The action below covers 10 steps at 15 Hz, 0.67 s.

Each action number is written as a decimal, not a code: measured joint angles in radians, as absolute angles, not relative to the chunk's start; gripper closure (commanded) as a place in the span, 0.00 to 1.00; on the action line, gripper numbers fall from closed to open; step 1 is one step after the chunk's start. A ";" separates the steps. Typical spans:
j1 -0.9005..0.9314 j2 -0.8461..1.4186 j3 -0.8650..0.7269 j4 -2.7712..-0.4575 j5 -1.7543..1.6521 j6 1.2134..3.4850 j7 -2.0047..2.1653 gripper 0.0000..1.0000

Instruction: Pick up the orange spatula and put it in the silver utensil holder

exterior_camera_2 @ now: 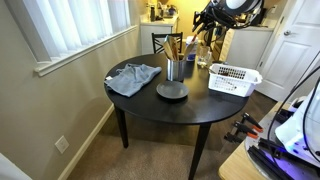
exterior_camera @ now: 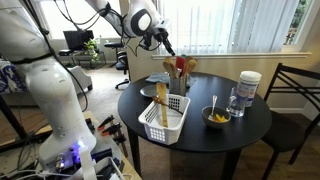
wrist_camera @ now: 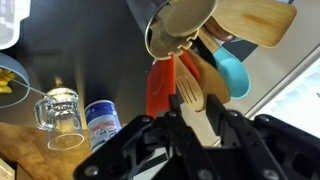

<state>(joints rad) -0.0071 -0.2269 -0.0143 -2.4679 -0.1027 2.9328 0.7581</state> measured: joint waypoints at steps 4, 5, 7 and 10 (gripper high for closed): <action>-0.008 -0.227 -0.014 -2.471 -0.103 2.930 0.758 0.09; -0.008 -0.227 -0.014 -2.472 -0.103 2.925 0.758 0.04; -0.008 -0.228 -0.012 -2.472 -0.107 2.883 0.758 0.00; -0.019 -0.240 0.005 -2.472 -0.135 2.767 0.758 0.00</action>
<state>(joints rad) -0.0187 -0.2401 0.0053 -2.4722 -0.1348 2.7672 0.7582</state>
